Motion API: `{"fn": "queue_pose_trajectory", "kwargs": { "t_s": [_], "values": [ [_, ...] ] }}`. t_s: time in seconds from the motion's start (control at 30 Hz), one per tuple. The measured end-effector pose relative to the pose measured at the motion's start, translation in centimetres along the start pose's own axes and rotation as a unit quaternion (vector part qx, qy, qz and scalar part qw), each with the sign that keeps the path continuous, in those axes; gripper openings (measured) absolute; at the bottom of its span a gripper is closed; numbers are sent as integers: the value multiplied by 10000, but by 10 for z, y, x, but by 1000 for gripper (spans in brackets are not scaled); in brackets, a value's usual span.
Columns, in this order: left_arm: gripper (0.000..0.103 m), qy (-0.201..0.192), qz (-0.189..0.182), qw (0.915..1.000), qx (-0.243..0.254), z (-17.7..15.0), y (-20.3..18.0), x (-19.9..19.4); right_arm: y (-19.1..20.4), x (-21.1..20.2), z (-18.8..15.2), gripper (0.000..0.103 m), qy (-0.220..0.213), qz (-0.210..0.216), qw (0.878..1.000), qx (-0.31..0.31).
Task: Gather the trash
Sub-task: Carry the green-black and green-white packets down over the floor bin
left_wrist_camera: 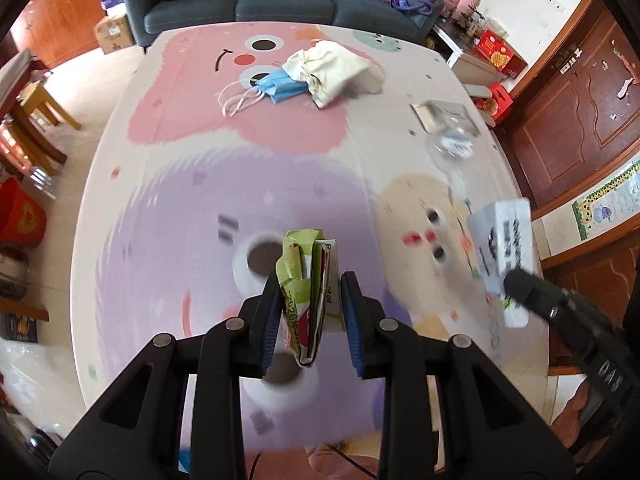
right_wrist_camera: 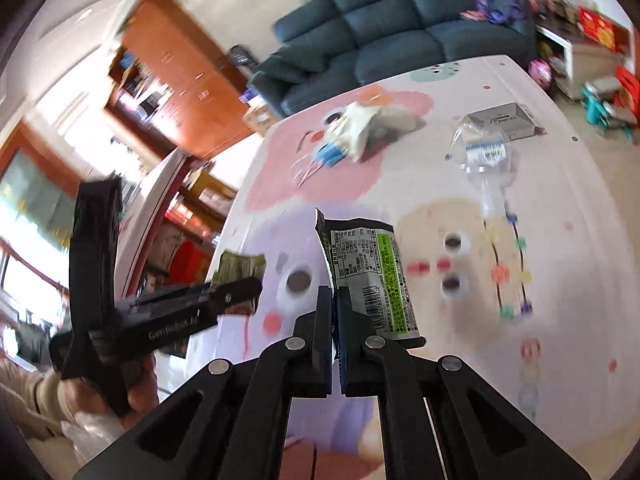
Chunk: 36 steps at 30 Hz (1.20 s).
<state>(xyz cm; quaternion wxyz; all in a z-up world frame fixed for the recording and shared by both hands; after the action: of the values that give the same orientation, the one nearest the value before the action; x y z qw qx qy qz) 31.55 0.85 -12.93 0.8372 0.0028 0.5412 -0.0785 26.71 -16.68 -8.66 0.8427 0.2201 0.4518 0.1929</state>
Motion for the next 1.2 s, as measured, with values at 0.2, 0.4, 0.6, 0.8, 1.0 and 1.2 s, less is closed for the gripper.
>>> {"fn": "queue_pose_trajectory", "kwargs": {
  "t_s": [0.2, 0.4, 0.6, 0.8, 1.0, 1.2],
  "values": [
    [25, -335, 48, 9992, -215, -84, -32, -53, 27, -62, -97, 2, 87, 154, 9982, -572],
    [25, -412, 33, 9987, -288, -167, -65, -95, 38, -115, -183, 2, 214, 193, 9970, -721],
    [25, -263, -1, 9996, 86, -236, -87, -118, 37, -139, -245, 2, 373, 269, 9970, -616],
    [26, 0, -77, 9991, 411, -280, -99, -98, 11, -117, -291, 2, 633, 170, 9978, -137],
    [26, 292, 60, 9985, 462, -309, -89, -30, -39, -61, -334, 2, 974, -69, 9939, 506],
    [26, 503, 124, 9983, 275, -336, -67, 48, -95, 4, -376, 2, 1226, -311, 9883, 848]
  ]
}}
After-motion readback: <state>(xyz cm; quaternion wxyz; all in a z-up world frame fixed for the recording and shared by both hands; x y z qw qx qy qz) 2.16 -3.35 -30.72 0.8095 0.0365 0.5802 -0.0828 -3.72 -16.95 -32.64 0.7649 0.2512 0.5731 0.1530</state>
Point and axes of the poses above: each gripper's, at about its wrist camera, not at the fingertips, and x roughly the way its jaws point, y to its left, z to its top, the point moved 8 cm from there along x, roughly the way its jaws point, and after that the axes turned 7 degrees about z, right-handed, at the moved point
